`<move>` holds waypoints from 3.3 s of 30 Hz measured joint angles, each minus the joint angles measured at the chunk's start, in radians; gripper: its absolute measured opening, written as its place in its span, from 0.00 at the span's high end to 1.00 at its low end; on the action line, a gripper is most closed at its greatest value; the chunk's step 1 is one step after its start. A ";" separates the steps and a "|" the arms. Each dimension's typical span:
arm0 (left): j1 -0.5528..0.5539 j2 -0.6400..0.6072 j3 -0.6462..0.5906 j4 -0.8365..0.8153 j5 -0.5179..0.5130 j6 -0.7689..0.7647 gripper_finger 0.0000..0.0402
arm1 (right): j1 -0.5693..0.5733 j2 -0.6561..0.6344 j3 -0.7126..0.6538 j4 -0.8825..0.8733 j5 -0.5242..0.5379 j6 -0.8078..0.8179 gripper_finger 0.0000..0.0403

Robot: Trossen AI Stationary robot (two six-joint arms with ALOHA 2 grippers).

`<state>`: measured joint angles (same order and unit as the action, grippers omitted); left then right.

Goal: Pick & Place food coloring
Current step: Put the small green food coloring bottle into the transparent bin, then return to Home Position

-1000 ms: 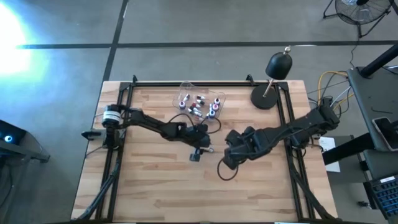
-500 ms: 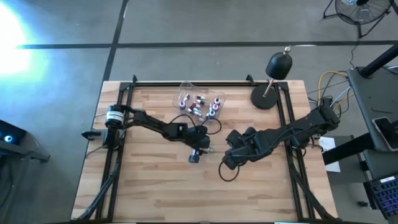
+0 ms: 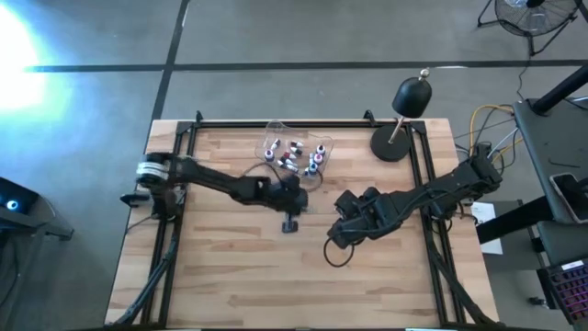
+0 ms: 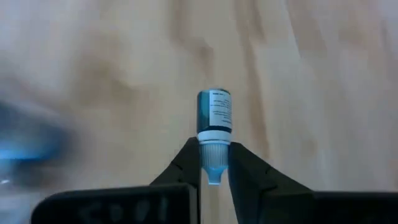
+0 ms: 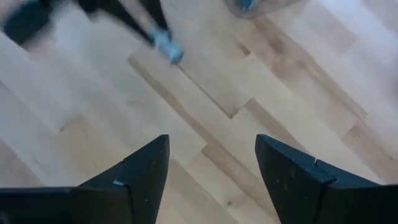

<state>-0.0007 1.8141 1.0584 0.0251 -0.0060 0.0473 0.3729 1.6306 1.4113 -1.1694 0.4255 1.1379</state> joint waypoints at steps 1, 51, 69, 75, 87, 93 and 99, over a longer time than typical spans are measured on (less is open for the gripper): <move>-0.002 -0.049 0.000 -0.017 -0.047 -0.015 0.94 | 0.000 0.000 0.000 -0.001 0.008 0.000 0.43; 0.004 -1.266 -0.413 -0.523 -0.073 -0.737 0.51 | -0.101 -0.734 -0.524 0.109 0.059 0.153 0.44; -0.014 -1.523 -0.883 0.274 0.171 -0.643 0.51 | -0.082 -1.000 -0.975 1.400 -0.067 -0.643 0.44; -0.014 -1.599 -0.966 0.276 0.171 -0.642 0.51 | -0.082 -1.088 -1.116 1.493 -0.067 -0.591 0.44; -0.014 -1.658 -1.047 0.172 0.171 -0.679 0.51 | -0.082 -1.192 -1.356 1.631 -0.065 -0.547 0.44; -0.014 -1.655 -1.047 0.098 0.170 -0.702 0.51 | -0.082 -1.190 -1.402 1.509 -0.065 -0.547 0.44; -0.015 -1.679 -1.049 0.074 0.169 -0.702 0.51 | -0.081 -1.197 -1.402 1.314 -0.066 -0.547 0.44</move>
<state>-0.0154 0.1348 0.0093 0.0987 0.1635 -0.6552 0.2919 0.4338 0.0090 0.1443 0.3595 0.5913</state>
